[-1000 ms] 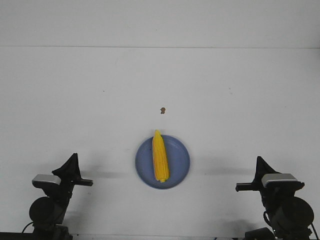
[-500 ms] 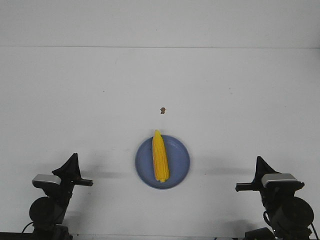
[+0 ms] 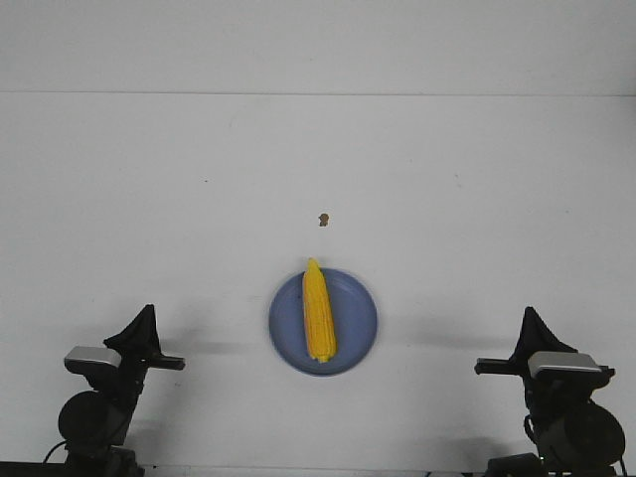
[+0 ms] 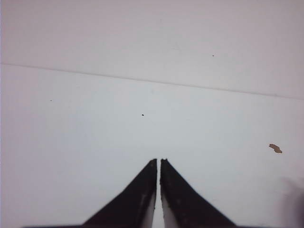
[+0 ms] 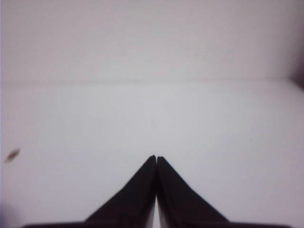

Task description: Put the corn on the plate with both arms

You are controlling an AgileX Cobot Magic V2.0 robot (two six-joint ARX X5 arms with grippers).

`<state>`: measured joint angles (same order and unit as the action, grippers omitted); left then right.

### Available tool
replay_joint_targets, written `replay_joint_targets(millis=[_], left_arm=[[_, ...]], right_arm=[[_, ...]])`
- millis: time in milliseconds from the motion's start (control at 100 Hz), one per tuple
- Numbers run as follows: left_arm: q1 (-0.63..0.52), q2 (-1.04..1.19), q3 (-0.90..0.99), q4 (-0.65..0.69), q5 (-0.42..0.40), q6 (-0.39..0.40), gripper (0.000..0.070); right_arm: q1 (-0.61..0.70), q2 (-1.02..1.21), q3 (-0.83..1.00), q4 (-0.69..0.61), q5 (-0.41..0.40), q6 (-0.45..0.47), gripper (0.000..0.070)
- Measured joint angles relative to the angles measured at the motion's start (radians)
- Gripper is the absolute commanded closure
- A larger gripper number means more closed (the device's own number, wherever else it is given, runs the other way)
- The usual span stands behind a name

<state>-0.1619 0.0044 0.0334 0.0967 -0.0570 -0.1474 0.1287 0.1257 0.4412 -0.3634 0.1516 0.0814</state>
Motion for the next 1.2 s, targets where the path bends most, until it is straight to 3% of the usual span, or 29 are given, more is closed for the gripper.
replay_joint_targets(millis=[100, 450, 720, 1200], left_arm=[[0.0, 0.0, 0.0, 0.0, 0.0, 0.0, 0.0687], [0.0, 0.0, 0.0, 0.0, 0.0, 0.0, 0.0687], [0.0, 0.0, 0.0, 0.0, 0.0, 0.0, 0.0687], [0.0, 0.0, 0.0, 0.0, 0.0, 0.0, 0.0687]], right_arm=[[-0.037, -0.061, -0.098, 0.107, -0.013, 0.0, 0.07], [-0.128, -0.123, -0.314, 0.306, -0.124, 0.0, 0.07], [-0.141, -0.123, -0.423, 0.468, -0.126, 0.0, 0.07], [-0.143, -0.123, -0.426, 0.478, -0.126, 0.0, 0.07]])
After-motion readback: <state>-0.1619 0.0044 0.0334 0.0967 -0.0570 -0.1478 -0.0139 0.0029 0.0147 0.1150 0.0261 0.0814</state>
